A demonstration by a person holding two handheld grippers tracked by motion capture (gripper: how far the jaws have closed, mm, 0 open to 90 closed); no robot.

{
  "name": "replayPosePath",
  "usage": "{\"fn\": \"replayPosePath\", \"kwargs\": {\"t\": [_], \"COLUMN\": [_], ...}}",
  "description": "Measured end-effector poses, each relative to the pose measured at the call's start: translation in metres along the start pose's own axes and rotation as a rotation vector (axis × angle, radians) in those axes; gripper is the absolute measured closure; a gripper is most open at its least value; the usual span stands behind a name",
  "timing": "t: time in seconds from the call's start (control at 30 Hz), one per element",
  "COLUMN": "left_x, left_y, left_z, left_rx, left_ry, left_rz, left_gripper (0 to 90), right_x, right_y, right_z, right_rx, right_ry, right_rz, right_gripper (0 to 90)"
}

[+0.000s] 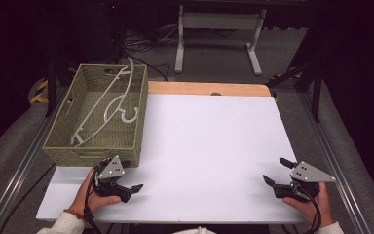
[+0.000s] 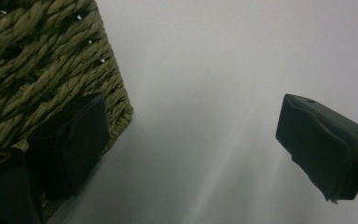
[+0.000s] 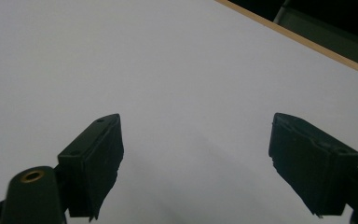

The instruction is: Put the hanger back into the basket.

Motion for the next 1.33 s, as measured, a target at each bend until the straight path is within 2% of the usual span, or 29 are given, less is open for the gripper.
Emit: {"fn": "replayPosePath", "kwargs": {"t": [0.3, 0.53, 0.8, 1.13, 1.33], "left_x": [-0.003, -0.003, -0.002, -0.002, -0.002], "left_y": [0.005, 0.004, -0.002, -0.005, -0.005], "left_z": [-0.002, 0.000, 0.003, 0.002, -0.001], "left_rx": [0.020, 0.028, 0.015, 0.011, 0.002], "left_ry": [0.020, 0.018, -0.005, 0.002, -0.004], "left_rz": [0.005, 0.004, -0.004, -0.020, -0.015], "left_gripper": [10.1, 10.2, 10.6, 10.7, 10.7], "right_x": [0.000, 0.001, 0.001, 0.000, 0.001], "right_y": [-0.001, 0.002, 0.008, 0.010, 0.008], "right_z": [0.000, -0.001, -0.004, -0.004, -0.003], "right_rx": [0.000, -0.001, 0.000, -0.006, -0.007], "right_ry": [-0.001, -0.009, -0.021, -0.028, -0.021], "right_rz": [0.001, -0.004, -0.020, -0.028, -0.027], "right_gripper": [18.8, 18.8, 18.8, 18.7, 18.6]}}
Point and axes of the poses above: each handheld gripper's, and its own axes: y roughly forward along the jaws, z roughly out of its underside, x roughly to its left, the point moved 1 cm from there along y, roughly forward along the jaws, and after that the axes turned 9 degrees about -y, right-handed, at the moved point
